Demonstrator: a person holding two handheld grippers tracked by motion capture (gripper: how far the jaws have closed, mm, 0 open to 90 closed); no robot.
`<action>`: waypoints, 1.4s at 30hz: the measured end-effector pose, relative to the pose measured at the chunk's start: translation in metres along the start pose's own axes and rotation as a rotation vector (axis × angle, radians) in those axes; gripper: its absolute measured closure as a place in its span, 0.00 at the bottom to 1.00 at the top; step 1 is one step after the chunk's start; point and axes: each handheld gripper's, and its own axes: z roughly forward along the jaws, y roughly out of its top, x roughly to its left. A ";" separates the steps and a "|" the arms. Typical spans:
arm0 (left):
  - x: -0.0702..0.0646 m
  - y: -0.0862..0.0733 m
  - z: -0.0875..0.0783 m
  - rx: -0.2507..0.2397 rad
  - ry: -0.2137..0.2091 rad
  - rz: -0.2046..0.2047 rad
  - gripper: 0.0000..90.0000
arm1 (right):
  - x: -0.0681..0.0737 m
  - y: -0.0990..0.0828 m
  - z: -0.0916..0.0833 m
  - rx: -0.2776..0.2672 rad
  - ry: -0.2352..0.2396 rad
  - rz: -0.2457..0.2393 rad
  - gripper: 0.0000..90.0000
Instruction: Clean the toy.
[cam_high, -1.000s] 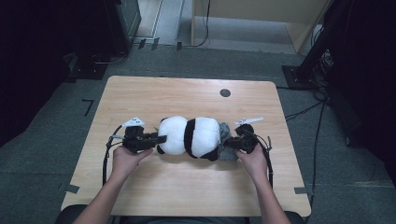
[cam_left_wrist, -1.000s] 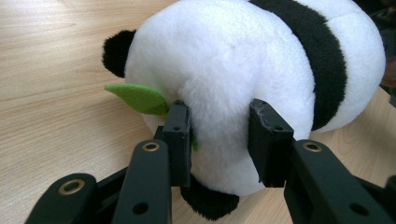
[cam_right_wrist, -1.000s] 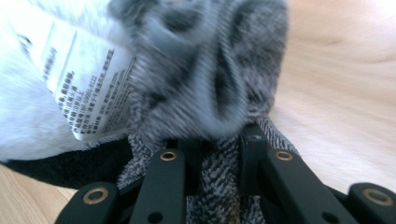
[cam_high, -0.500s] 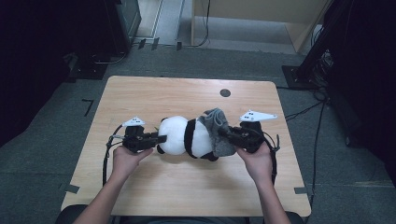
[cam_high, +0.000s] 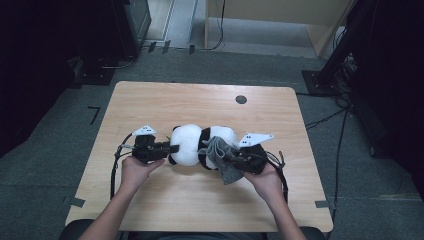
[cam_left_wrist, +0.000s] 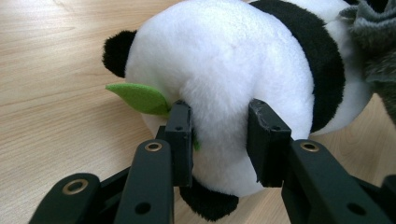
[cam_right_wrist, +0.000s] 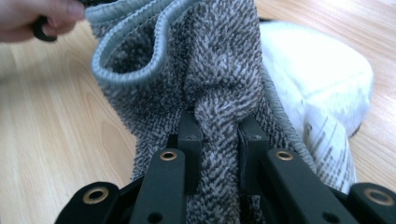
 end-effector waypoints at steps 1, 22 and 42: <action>0.000 0.000 0.000 0.001 0.000 -0.002 0.72 | -0.002 -0.002 0.000 -0.002 0.005 -0.004 0.86; 0.002 -0.001 0.000 0.009 -0.011 -0.015 0.73 | -0.029 -0.044 0.022 0.197 0.089 0.114 0.85; 0.005 0.000 -0.001 0.009 -0.014 -0.025 0.73 | -0.051 -0.032 -0.021 0.061 0.010 0.212 0.85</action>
